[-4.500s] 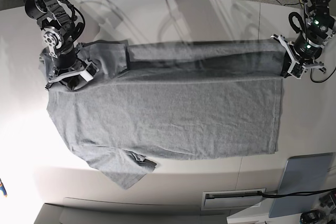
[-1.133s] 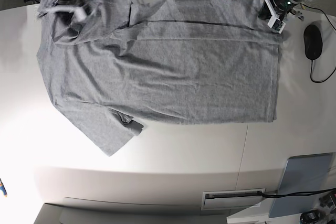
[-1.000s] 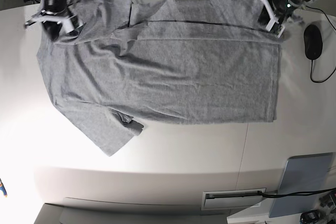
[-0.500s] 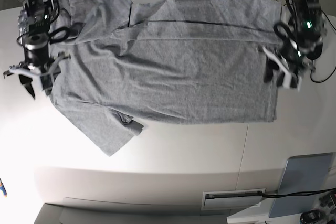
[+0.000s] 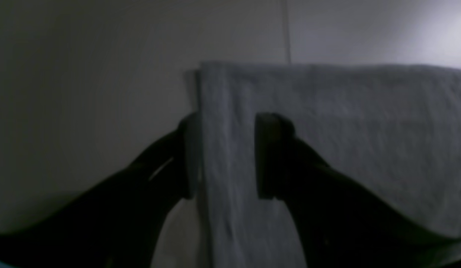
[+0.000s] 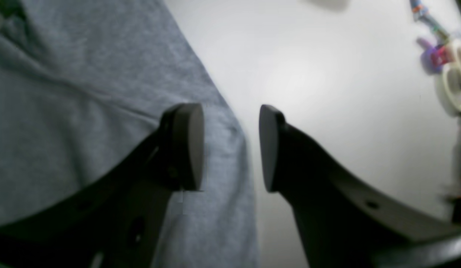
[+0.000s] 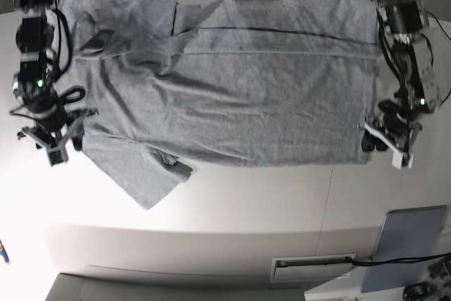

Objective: Fold the T-shirt properly
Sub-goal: 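Move both grippers to the hem corners and grasp them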

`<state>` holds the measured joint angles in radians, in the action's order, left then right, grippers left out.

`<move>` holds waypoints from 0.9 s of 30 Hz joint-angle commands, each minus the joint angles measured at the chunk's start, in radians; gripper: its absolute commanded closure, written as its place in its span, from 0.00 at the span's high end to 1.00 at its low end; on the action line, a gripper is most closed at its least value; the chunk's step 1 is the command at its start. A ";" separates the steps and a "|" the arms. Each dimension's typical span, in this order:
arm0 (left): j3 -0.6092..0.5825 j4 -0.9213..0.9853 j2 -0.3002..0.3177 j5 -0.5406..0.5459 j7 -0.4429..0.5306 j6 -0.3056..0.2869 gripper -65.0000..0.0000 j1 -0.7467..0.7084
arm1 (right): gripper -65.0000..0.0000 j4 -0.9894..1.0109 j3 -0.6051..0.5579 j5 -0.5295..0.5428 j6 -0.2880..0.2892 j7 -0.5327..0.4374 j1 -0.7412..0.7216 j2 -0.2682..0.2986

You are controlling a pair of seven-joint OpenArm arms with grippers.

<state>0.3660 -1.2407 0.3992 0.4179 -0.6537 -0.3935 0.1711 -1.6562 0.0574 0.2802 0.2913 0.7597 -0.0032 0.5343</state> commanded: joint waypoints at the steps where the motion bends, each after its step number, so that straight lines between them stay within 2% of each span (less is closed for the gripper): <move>1: 0.002 0.027 0.016 0.013 0.023 0.001 0.39 0.058 | 0.38 0.023 0.009 0.026 0.014 -0.002 -0.054 0.010; 5: 0.002 0.194 0.016 -0.008 0.023 -0.002 0.39 0.170 | 0.38 0.137 0.007 0.103 0.080 0.066 -0.163 -0.014; 9: -0.009 0.321 0.016 -0.034 0.024 -0.052 0.39 0.233 | 0.38 0.188 0.007 0.135 0.098 0.120 -0.237 -0.039; 10: -0.019 0.345 0.016 -0.058 0.026 -0.047 0.39 0.243 | 0.38 0.192 0.007 0.136 0.099 0.130 -0.248 -0.043; 14: -0.075 0.402 0.017 -0.148 0.065 0.040 0.39 0.253 | 0.38 0.192 0.007 0.147 0.102 0.134 -0.260 -0.044; 16: -0.096 0.410 0.016 -0.163 0.067 0.041 0.39 0.252 | 0.38 0.192 0.007 0.147 0.108 0.136 -0.260 -0.044; 22: -0.156 0.410 0.014 -0.110 0.035 -0.046 0.39 0.250 | 0.38 0.192 0.007 0.146 0.109 0.146 -0.260 -0.044; 25: -0.167 0.410 0.011 -0.103 0.023 -0.046 0.38 0.250 | 0.38 0.192 0.007 0.146 0.109 0.145 -0.260 -0.044; 27: -0.167 0.410 0.011 -0.104 0.023 -0.046 0.30 0.250 | 0.38 0.192 0.007 0.145 0.109 0.142 -0.260 -0.043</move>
<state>0.2016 -0.8261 0.4046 0.3199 -0.5972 -0.4351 0.4088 -1.4509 0.0570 0.4179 0.4007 0.9237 -0.2382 0.4732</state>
